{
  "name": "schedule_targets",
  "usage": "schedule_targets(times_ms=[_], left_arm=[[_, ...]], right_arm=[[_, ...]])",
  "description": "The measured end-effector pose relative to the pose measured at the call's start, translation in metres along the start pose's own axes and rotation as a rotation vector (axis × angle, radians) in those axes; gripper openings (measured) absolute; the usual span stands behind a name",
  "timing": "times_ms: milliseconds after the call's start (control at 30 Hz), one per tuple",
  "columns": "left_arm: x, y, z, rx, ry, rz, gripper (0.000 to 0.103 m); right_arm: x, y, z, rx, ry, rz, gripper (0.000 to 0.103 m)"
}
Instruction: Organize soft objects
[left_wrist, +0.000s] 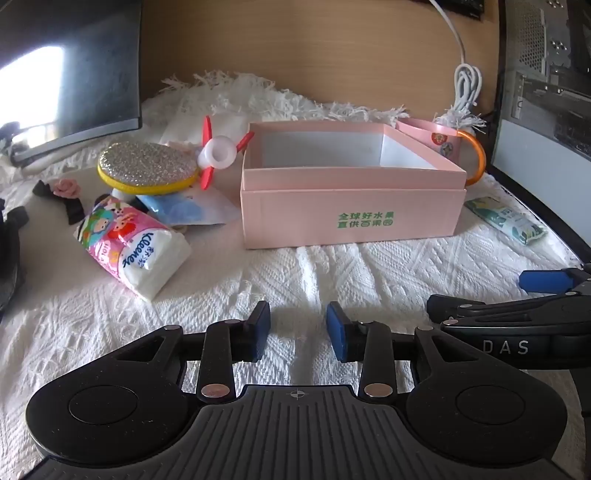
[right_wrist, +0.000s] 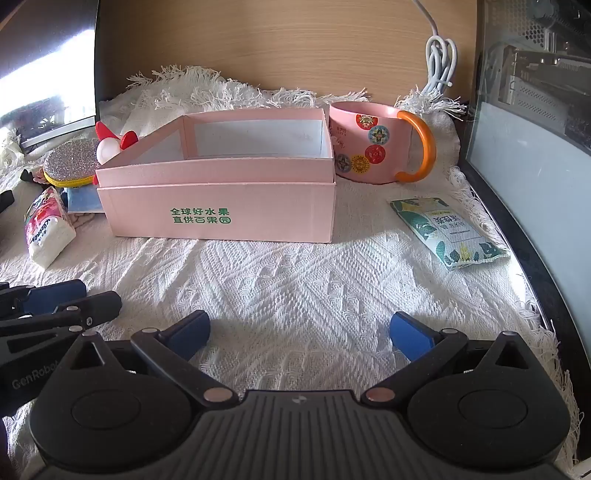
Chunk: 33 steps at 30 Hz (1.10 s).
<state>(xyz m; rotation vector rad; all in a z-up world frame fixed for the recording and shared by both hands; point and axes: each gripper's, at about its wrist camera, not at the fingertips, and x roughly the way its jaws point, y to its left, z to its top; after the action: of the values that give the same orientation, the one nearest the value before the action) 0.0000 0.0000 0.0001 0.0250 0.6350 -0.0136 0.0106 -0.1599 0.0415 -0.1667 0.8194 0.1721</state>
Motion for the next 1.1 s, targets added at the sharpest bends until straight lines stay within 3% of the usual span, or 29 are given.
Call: schedule_targets(times_ms=[1100], left_arm=[[0.0,0.0006,0.0,-0.007,0.001,-0.005,0.039]], right_arm=[[0.0002,-0.0001,-0.0002,0.0,-0.001,0.001,0.103]])
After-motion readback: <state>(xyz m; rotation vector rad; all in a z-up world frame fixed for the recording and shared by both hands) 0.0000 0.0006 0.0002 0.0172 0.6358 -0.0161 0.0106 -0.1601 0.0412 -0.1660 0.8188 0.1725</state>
